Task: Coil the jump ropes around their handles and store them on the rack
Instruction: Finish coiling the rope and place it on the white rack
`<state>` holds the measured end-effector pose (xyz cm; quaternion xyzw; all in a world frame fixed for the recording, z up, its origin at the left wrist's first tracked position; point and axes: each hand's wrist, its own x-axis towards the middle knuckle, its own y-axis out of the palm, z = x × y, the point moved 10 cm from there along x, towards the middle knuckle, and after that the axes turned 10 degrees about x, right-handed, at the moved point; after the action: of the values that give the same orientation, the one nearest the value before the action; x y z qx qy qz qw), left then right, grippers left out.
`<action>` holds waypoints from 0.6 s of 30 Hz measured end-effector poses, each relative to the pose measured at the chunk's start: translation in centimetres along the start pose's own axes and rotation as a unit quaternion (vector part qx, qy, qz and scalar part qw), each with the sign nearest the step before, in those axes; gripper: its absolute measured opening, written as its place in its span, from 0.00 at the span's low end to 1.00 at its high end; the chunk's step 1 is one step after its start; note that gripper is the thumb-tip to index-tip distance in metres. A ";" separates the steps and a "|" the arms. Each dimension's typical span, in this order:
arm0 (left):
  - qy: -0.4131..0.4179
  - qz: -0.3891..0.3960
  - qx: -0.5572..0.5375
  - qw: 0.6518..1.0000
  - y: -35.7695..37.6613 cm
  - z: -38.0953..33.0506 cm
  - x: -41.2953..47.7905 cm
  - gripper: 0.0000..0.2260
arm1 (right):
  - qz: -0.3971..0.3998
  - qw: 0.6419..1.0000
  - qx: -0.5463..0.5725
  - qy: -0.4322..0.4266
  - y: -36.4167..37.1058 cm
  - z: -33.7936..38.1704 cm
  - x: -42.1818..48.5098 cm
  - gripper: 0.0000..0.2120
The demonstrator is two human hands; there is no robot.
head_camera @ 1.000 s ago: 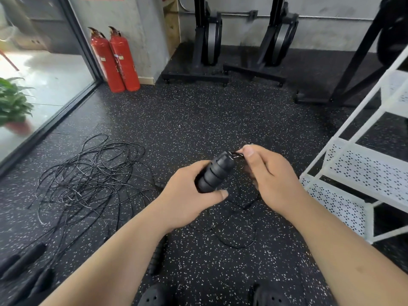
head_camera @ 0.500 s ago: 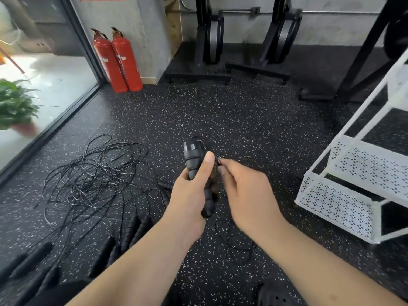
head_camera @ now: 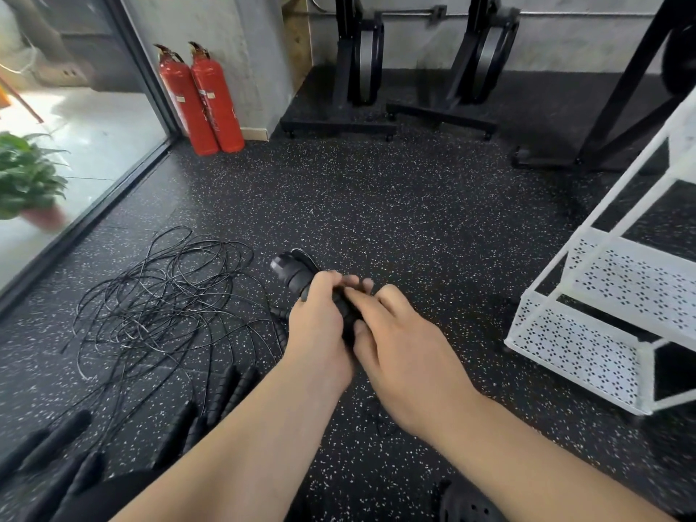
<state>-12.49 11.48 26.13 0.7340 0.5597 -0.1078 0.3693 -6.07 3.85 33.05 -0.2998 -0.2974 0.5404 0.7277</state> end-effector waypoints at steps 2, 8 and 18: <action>0.010 0.020 0.008 1.000 0.6 -0.1 -0.3 0.08 | -0.014 1.000 -0.007 -0.008 -0.3 0.4 -0.4 0.24; -0.022 0.028 -0.013 0.999 1.4 0.4 -0.9 0.15 | -0.028 0.998 -0.043 -0.030 -1.6 0.4 -0.2 0.24; -0.122 0.100 0.003 0.988 2.5 2.6 -1.6 0.24 | -0.024 1.000 -0.001 -0.016 -1.2 -1.5 0.5 0.19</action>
<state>-10.13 8.32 26.22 0.7685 0.4344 -0.1603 0.4417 -4.12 3.93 33.04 -0.2847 -0.3168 0.5270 0.7355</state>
